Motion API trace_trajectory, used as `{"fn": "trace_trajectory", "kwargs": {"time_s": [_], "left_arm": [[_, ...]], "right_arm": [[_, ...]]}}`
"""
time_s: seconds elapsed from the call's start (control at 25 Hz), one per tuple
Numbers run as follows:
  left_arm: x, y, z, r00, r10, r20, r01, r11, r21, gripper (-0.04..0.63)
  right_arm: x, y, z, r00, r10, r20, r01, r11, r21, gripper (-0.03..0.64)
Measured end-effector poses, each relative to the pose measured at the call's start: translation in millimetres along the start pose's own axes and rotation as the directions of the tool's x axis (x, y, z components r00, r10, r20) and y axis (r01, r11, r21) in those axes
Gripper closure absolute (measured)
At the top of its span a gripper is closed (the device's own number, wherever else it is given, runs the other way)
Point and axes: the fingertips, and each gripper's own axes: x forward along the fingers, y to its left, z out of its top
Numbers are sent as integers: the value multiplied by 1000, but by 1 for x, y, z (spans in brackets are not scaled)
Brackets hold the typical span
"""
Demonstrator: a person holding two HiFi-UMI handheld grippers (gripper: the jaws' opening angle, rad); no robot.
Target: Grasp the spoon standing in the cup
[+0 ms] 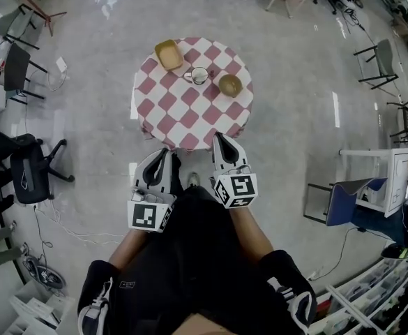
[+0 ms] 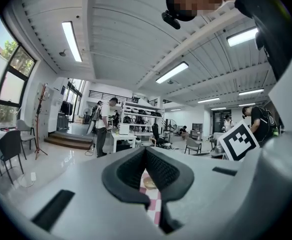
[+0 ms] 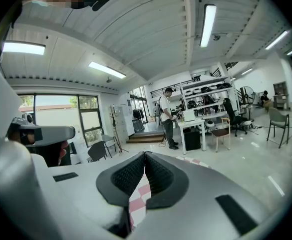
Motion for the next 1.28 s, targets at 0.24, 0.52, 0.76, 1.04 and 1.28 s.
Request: {"fn": "trace_trajectory", "kwargs": {"time_s": [0.24,0.52,0.76,1.04,1.28], "left_arm": [[51,25,5,997,-78,1,78,997,2,586],[116,56,6,986,-156,-52,156,988,-3,586],[158,85,-2,971,-202,-128,200,979,-29,586],[191,116,-10,959,-230,-168,223,973,-59,586],[212,127,-15,951,-253,-176,245,967,-68,586]], "right_arm": [[53,-21,-10,998,-50,-36,51,998,27,591],[125,-71,-38,982,-131,-134,145,985,95,589],[182,-98,-62,967,-158,-200,192,968,163,588],[231,-133,-98,941,-209,-266,274,933,233,576],[269,-164,-136,917,-231,-325,326,903,278,495]]}}
